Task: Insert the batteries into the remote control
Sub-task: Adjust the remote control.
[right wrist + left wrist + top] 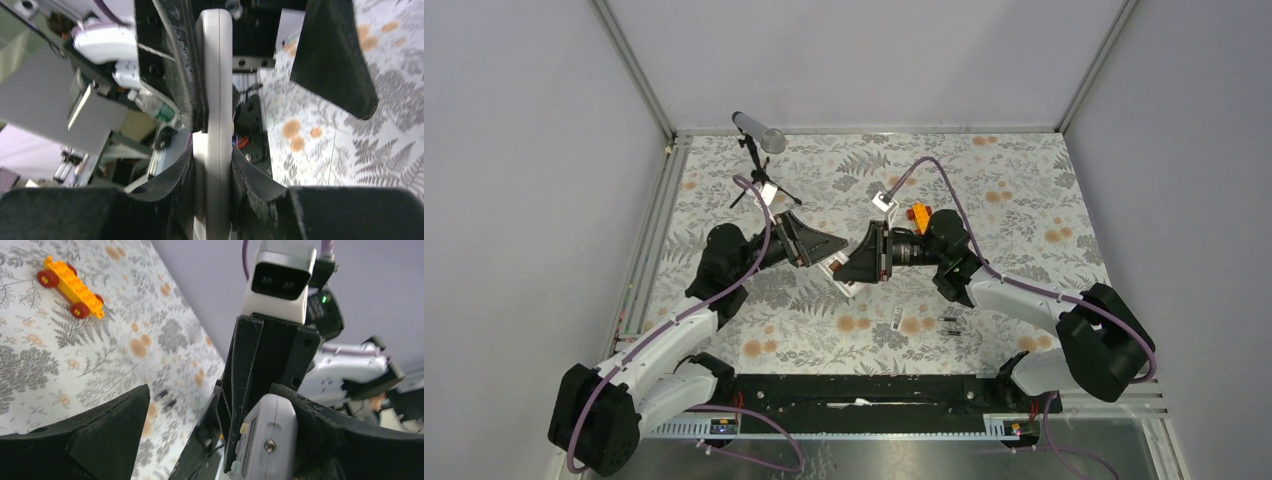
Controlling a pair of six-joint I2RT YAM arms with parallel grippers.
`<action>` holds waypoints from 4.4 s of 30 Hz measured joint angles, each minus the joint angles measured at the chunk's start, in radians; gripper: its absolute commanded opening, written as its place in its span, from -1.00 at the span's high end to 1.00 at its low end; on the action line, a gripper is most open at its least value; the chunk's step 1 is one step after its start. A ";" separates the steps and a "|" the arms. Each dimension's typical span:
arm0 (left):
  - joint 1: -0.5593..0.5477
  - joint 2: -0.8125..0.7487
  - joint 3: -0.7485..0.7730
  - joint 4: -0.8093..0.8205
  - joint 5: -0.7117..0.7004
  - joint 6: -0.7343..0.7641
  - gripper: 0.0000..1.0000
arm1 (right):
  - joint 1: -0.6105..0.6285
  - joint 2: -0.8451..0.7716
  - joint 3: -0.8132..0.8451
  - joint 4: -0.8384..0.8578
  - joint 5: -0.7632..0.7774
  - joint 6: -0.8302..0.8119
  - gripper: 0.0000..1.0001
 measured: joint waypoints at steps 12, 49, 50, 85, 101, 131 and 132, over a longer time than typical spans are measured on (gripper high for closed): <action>-0.003 -0.065 -0.031 0.232 -0.177 -0.195 -0.13 | 0.003 0.005 -0.006 0.128 0.208 0.118 0.83; 0.015 0.002 -0.041 0.271 -0.079 -0.227 1.00 | -0.013 0.067 -0.006 0.190 0.211 0.272 -0.78; 0.021 -0.003 -0.039 0.249 -0.076 -0.211 1.00 | -0.027 0.053 -0.009 0.147 0.213 0.257 -0.78; 0.077 0.037 0.061 0.171 0.144 -0.145 0.02 | -0.002 0.106 -0.012 0.282 0.115 0.331 0.80; 0.109 0.024 0.055 0.154 0.154 -0.147 0.48 | -0.003 0.152 -0.019 0.370 0.055 0.399 0.84; 0.138 0.065 0.056 0.154 0.190 -0.160 0.23 | -0.004 0.157 -0.037 0.327 0.010 0.380 0.80; 0.138 0.065 0.056 0.153 0.190 -0.159 0.22 | -0.004 0.157 -0.037 0.327 0.010 0.380 0.80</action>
